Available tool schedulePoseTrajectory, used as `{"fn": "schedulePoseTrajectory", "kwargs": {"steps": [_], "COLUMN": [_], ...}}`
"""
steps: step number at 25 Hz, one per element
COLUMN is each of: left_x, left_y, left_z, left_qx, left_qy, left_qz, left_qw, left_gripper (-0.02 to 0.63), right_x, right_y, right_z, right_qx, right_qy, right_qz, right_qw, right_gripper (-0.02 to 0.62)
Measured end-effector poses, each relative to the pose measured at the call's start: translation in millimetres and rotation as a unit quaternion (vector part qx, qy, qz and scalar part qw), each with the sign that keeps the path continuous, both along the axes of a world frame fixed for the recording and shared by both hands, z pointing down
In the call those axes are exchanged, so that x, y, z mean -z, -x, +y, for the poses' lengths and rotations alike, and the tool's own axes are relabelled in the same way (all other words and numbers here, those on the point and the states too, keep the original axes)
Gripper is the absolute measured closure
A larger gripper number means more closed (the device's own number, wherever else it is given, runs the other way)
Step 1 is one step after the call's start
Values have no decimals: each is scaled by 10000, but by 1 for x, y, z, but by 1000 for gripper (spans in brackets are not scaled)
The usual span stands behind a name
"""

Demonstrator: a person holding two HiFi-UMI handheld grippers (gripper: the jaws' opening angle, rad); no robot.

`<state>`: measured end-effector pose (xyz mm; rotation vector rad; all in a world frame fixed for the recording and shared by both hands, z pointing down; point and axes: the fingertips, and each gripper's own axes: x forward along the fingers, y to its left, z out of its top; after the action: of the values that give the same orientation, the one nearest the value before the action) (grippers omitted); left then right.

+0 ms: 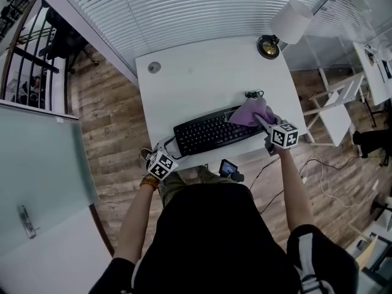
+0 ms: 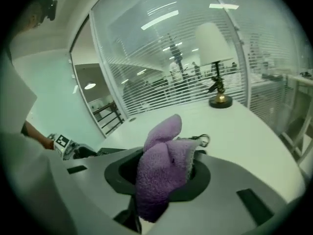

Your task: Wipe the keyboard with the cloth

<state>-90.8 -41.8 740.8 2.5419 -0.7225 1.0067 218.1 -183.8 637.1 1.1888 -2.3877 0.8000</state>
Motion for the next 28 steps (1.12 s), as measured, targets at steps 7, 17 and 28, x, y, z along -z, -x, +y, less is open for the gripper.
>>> {"fn": "schedulePoseTrajectory", "kwargs": {"steps": [7, 17, 28], "left_x": [-2, -2, -1], "left_y": [0, -1, -1], "left_z": [1, 1, -1], "left_qx": [23, 16, -1], "left_qy": [52, 101, 91], "left_qz": [-11, -21, 15], "left_qw": [10000, 9999, 10000], "left_gripper": [190, 190, 186], "right_x": [38, -15, -66], "right_y": [-109, -84, -3], "right_z": [-26, 2, 24], "right_qx": [-1149, -623, 203], "right_qy": [-659, -90, 550], "right_qz": [788, 1032, 916], "right_qw": [9880, 9927, 9941], "right_gripper": [482, 482, 485]}}
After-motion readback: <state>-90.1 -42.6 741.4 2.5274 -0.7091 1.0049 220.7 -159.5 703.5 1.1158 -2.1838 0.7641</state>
